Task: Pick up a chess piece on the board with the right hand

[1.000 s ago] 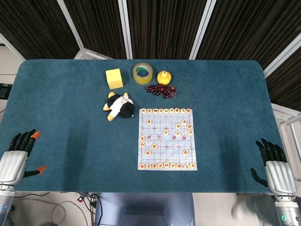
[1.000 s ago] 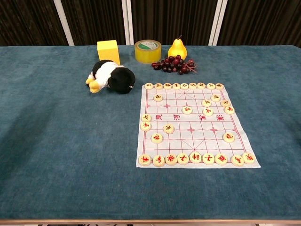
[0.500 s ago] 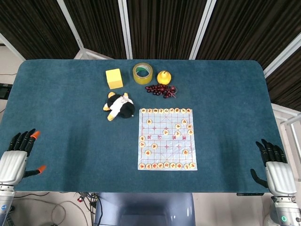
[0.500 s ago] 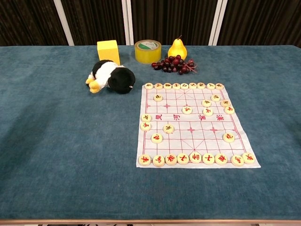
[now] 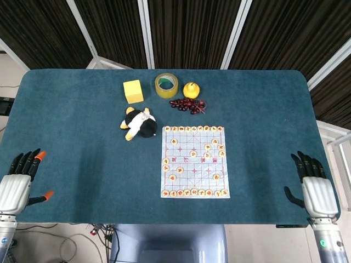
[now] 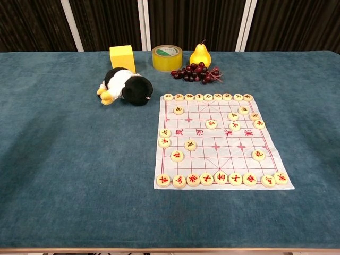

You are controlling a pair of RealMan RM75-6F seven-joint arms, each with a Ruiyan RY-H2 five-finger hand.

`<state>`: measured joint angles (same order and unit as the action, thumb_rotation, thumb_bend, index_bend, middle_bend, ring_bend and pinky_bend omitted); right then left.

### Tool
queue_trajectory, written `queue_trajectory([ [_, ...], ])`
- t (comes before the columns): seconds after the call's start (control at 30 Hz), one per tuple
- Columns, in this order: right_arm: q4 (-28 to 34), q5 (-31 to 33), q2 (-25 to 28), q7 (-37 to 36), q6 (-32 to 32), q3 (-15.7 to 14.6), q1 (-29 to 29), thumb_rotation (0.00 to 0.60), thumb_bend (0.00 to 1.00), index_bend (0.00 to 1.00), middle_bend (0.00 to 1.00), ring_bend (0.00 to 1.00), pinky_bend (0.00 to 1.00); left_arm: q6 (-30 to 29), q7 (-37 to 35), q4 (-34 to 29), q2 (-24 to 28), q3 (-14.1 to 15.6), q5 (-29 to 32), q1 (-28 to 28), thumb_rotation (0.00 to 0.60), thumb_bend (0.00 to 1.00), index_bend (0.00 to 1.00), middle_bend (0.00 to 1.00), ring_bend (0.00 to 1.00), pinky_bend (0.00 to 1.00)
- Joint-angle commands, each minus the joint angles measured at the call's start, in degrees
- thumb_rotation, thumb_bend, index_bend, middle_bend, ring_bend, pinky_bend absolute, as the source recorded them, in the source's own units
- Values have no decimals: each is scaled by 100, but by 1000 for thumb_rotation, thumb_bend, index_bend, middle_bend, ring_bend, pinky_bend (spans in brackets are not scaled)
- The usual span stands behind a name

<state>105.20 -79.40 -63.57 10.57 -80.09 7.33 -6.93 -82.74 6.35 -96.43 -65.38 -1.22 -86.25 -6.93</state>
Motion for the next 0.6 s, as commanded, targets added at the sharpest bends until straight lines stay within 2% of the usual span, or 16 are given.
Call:
queue_trajectory([
  [0.03,320,429,-20,407,392,369,-431,600,398,0,141,181,203,7,-6,6,-4,-5,14,-2,600,0,0,0,0,0],
  [0.1,438,702,-69,661,604,553,-684,600,398,2,338,394,416,25,-8,3,-2,-9,35,-7,600,0,0,0,0,0],
  [0.13,496,891,-99,797,736,654,-829,600,398,6,406,470,477,32,-7,-1,0,-11,45,-9,600,0,0,0,0,0],
  [0.17,532,1024,-120,889,817,718,-922,600,398,17,519,592,569,36,-10,-4,2,-12,51,-9,600,0,0,0,0,0],
  [0.3,632,2027,-336,1594,1372,1080,-1624,600,386,96,780,836,739,54,-15,-13,10,-17,73,-14,600,0,0,0,0,0],
  [0.4,548,2803,-624,2335,1624,1196,-2210,600,343,183,867,915,799,69,-25,-9,10,-30,100,-23,600,0,0,0,0,0],
  [0.47,462,3121,-833,2751,1624,1191,-2497,600,337,215,886,932,803,80,-41,-12,10,-36,113,-28,600,0,0,0,0,0],
  [0.6,21,3601,-1594,3414,1710,1007,-3101,600,336,223,897,941,803,104,-54,-21,17,-43,138,-37,600,0,0,0,0,0],
])
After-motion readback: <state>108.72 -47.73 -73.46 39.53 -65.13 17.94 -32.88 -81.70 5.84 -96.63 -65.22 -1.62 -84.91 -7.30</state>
